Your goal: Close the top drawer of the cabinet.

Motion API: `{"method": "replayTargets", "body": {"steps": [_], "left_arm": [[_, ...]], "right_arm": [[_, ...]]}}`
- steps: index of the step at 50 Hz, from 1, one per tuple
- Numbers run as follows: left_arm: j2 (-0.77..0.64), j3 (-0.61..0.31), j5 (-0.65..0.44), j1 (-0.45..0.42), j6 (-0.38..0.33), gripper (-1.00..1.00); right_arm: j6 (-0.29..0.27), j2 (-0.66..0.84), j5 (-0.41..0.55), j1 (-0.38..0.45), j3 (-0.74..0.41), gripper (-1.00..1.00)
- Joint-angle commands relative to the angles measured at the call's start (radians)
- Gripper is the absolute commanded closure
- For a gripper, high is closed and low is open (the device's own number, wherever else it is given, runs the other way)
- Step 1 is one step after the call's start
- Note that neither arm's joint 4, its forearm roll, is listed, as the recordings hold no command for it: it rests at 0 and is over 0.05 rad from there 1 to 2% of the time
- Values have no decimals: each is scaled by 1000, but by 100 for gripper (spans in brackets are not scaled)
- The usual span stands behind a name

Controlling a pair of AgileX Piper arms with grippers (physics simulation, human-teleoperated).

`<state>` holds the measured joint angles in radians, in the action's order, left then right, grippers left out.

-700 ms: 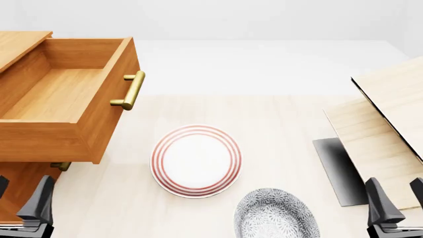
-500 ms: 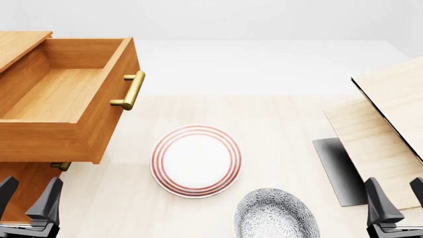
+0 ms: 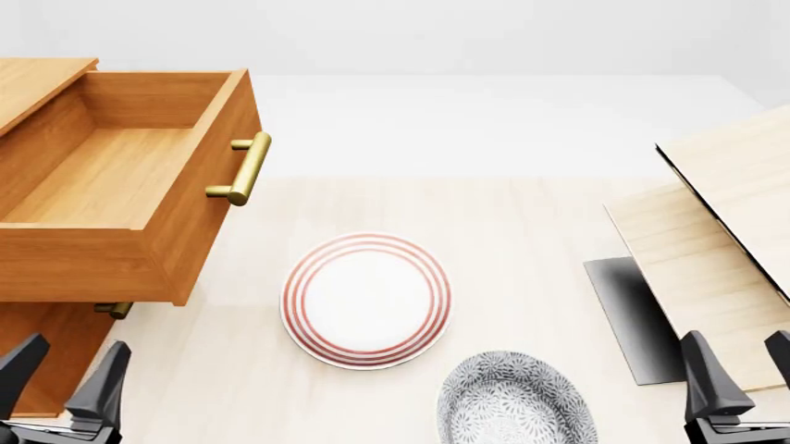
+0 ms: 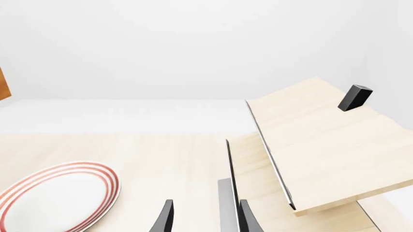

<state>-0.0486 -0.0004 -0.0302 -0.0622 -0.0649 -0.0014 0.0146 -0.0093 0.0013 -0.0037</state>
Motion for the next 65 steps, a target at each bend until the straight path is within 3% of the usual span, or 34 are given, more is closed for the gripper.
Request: {"method": "replayTargets", "body": {"steps": [1, 14, 18, 27, 31, 35, 46, 50, 53, 65], "left_arm": [[25, 0, 2, -51, -32, -100], [-98, -125, 35, -148, -40, -100], [-157, -174, 45, -209, -14, -100], [-176, -253, 12, -312, -38, -100], [-252, -298, 18, -359, 26, -100], [-289, -345, 27, -417, 20, -100], [-469, -418, 184, -571, -50, -100], [-524, -467, 197, -611, -44, -100], [-559, -508, 222, -676, -80, -100], [-724, -638, 292, -806, -139, -100]], "right_arm": [[1, 1, -1, 0, 1, -100], [0, 4, -4, 0, 1, -100], [0, 6, -6, 0, 1, -100], [0, 6, -7, 0, 1, -100], [0, 6, -6, 0, 1, -100], [0, 5, -5, 0, 1, -100], [0, 3, -3, 0, 1, -100], [0, 4, -4, 0, 1, -100], [0, 5, -6, 0, 1, -100], [0, 9, -9, 0, 1, -100]]}}
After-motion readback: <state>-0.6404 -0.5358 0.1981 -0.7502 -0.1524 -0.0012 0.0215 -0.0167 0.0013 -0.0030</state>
